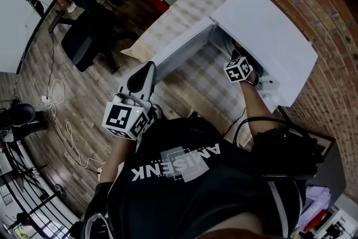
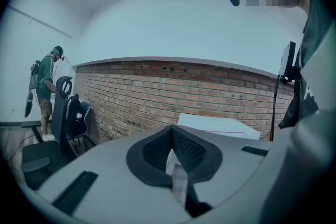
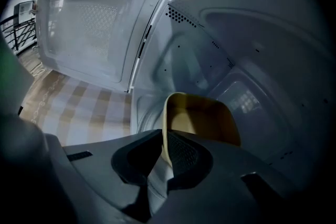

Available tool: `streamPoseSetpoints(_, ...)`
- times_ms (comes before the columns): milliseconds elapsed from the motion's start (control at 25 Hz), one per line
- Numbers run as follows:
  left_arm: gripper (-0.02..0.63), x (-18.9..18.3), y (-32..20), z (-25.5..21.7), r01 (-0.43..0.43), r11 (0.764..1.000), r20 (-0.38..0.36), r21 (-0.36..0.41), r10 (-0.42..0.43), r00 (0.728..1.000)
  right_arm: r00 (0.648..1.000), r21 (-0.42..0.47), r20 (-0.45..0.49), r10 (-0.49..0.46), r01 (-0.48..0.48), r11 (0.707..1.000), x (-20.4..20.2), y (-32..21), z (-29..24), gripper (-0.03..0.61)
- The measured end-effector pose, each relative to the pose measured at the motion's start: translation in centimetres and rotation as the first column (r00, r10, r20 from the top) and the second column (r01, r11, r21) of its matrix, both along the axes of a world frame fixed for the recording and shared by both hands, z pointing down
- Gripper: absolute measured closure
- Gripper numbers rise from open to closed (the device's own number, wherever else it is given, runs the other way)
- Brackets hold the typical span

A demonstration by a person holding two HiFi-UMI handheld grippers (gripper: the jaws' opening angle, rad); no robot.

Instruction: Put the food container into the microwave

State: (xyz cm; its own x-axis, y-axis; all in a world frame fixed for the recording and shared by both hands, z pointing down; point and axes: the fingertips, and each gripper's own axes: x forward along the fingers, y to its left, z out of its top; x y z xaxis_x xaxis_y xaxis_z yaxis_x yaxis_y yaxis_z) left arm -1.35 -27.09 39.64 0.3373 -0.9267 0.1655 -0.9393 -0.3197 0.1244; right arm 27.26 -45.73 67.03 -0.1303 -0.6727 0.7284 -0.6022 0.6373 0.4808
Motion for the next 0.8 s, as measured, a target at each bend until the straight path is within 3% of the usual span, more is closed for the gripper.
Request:
streamPoseSetpoints(120, 0.602, -0.4, 0.3, -0.1, -0.007, 1.000, 0.009, -0.003, 0.007, 1.000, 1.000, 0.024, -0.006, 0.017, -0.016, 1.000, 0.1, -0.3, -0.3, 0.505)
streamPoseSetpoints(240, 0.601, -0.7, 0.5, -0.1, -0.021, 1.000, 0.013, -0.009, 0.021, 1.000, 0.999, 0.033, -0.003, 0.044, -0.043, 0.999, 0.3, -0.2, -0.7, 0.446)
streamPoseSetpoints(480, 0.601, -0.9, 0.4, -0.3, -0.070, 0.998, 0.011, 0.002, 0.070, 0.997, 0.997, 0.065, 0.028, 0.066, -0.068, 0.996, -0.4, 1.7, -2.6, 0.436)
streamPoseSetpoints(800, 0.601, -0.8, -0.3, -0.9, -0.177, 0.984, -0.026, 0.027, 0.178, 0.984, 0.979, 0.064, 0.187, 0.087, -0.101, 0.993, -3.6, 6.5, -7.7, 0.436)
